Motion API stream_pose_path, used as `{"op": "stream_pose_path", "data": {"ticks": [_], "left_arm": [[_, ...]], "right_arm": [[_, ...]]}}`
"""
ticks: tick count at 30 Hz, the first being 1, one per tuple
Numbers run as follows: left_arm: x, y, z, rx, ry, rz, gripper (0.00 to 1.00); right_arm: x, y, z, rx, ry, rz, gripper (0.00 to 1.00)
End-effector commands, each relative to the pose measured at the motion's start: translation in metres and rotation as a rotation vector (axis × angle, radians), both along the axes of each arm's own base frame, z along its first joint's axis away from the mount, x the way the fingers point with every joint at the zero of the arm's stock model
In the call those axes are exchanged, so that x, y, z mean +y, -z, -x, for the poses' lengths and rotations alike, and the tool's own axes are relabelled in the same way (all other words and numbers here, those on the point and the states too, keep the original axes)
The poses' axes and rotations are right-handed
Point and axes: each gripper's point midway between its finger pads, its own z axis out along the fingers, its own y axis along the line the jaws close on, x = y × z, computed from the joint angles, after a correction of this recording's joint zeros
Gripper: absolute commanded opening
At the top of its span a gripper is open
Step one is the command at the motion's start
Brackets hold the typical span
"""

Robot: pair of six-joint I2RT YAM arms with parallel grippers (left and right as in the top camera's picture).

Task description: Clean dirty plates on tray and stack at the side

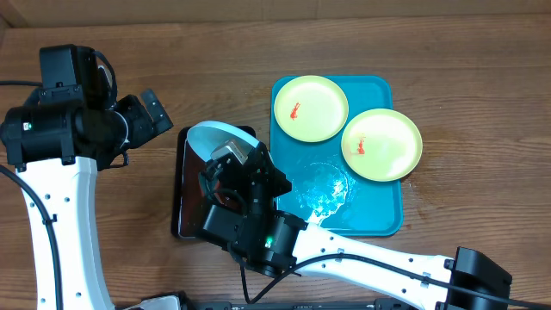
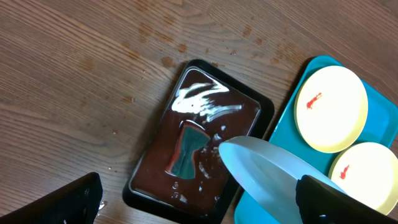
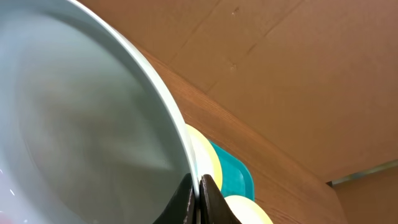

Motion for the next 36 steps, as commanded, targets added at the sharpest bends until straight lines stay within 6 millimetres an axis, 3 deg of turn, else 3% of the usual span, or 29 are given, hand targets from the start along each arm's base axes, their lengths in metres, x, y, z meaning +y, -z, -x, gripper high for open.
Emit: {"op": "stream_pose_path", "data": {"ticks": [1,28,31,36], "left_arm": [[0.004,-0.007,-0.001,-0.023,-0.002,-0.021,1.0],[0.004,-0.007,-0.001,-0.023,-0.002,-0.021,1.0],[0.004,-0.007,-0.001,-0.023,-0.002,-0.021,1.0],[0.004,-0.007,-0.001,-0.023,-0.002,-0.021,1.0]], "right_arm": [[-0.002,-0.029,0.001,-0.042,0.01,-0.071,0.04],[-0.001,-0.028,0.002,-0.037,0.007,-0.078,0.04],[0.001,-0.022,-0.002,-0.009,0.012,-0.152,0.04],[0.012,0.005,-0.014,0.176,-0.035,-0.325,0.04]]}}
